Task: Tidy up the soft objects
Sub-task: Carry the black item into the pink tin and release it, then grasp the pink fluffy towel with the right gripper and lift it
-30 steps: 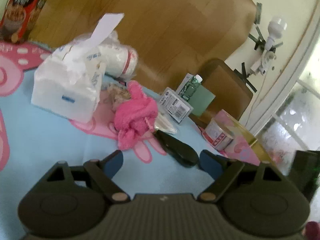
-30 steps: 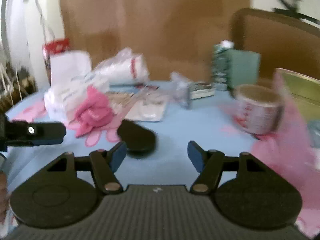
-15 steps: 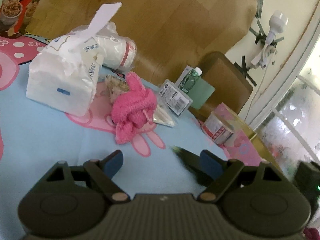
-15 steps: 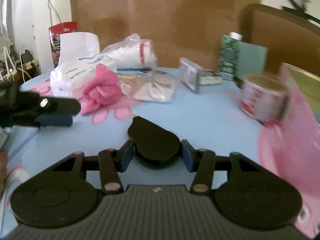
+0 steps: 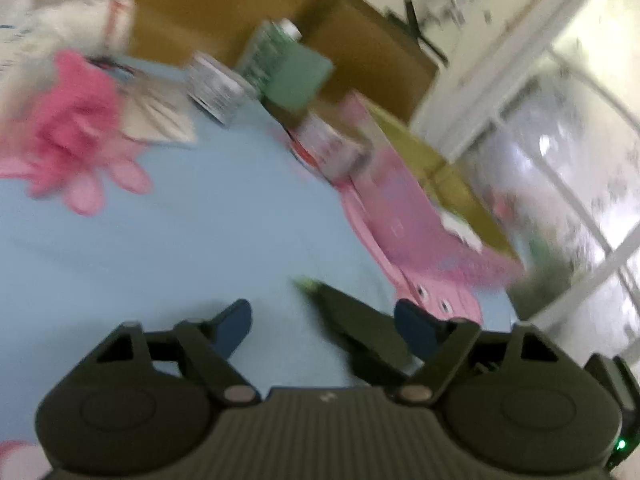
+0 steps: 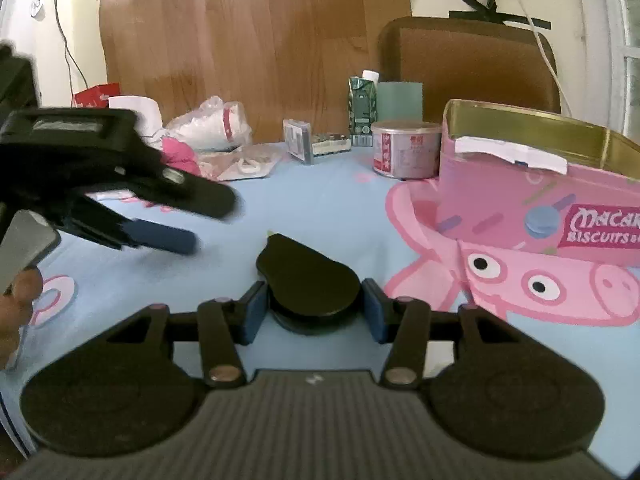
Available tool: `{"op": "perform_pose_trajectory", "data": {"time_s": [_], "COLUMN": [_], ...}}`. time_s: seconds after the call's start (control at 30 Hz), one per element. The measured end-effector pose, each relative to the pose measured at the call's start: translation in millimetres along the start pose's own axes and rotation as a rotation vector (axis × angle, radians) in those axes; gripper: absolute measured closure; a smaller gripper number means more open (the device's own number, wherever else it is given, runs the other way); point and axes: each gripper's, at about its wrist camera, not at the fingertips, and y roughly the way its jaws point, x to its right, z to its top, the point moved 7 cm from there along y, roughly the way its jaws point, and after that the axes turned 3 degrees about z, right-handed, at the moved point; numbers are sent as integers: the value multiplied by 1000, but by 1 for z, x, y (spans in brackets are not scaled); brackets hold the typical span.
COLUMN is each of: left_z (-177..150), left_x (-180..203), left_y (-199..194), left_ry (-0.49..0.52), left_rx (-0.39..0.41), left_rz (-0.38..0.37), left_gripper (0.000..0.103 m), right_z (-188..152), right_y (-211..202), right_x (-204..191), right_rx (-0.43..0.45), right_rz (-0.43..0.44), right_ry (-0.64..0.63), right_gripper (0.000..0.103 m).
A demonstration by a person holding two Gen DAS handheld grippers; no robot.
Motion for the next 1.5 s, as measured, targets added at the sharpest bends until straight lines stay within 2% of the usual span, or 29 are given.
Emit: {"op": "perform_pose_trajectory", "data": {"time_s": [0.13, 0.17, 0.23, 0.27, 0.3, 0.37, 0.43, 0.53, 0.67, 0.73, 0.8, 0.9, 0.93, 1.03, 1.1, 1.2, 1.27, 1.37, 1.5], "left_z": [-8, -10, -14, -13, -12, -10, 0, 22, 57, 73, 83, 91, 92, 92, 91, 84, 75, 56, 30], "left_x": [21, 25, 31, 34, 36, 42, 57, 87, 131, 150, 161, 163, 160, 149, 140, 112, 82, 29, -51], "left_y": [13, 16, 19, 22, 24, 27, 28, 32, 51, 67, 87, 114, 116, 107, 95, 66, 42, 5, -51], "left_ry": [3, -6, 3, 17, 23, 16, 36, 109, 216, 254, 290, 323, 325, 308, 302, 290, 278, 246, 157], "left_rx": [-44, -53, -46, -49, -55, -62, -48, -21, 23, 42, 51, 66, 69, 97, 122, 169, 191, 210, 251], "left_rz": [-3, -19, -13, -8, -8, -35, -77, -102, -132, -120, -89, 9, 27, 27, 26, 41, 82, 175, 323], "left_gripper": [31, 38, 43, 54, 61, 65, 65, 64, 63, 60, 53, 48, 48, 45, 39, 37, 36, 36, 36], "right_z": [-2, -3, -5, -5, -5, -3, 5, 24, 56, 69, 79, 85, 83, 81, 77, 70, 67, 67, 69], "right_y": [-5, -6, -8, -10, -12, -18, -26, -36, -46, -44, -33, -3, 4, -2, -14, -24, -30, -22, 12], "right_x": [7, 8, 9, 8, 7, 8, 8, 19, 52, 72, 93, 120, 128, 136, 132, 118, 103, 77, 30], "right_rx": [27, 36, 52, 62, 72, 111, 165, 244, 325, 343, 335, 263, 232, 251, 284, 315, 331, 306, 199], "right_rz": [37, 50, 56, 56, 53, 29, -4, -78, -184, -226, -267, -341, -367, -371, -370, -365, -344, -270, -87], "right_ry": [51, 69, 82, 80, 79, 57, 22, 4, -6, 3, 12, 24, 31, 88, 92, 81, 58, 7, -33], "right_gripper": [50, 50, 50, 51, 51, 51, 51, 51, 51, 51, 50, 50, 50, 50, 50, 50, 50, 50, 50]}}
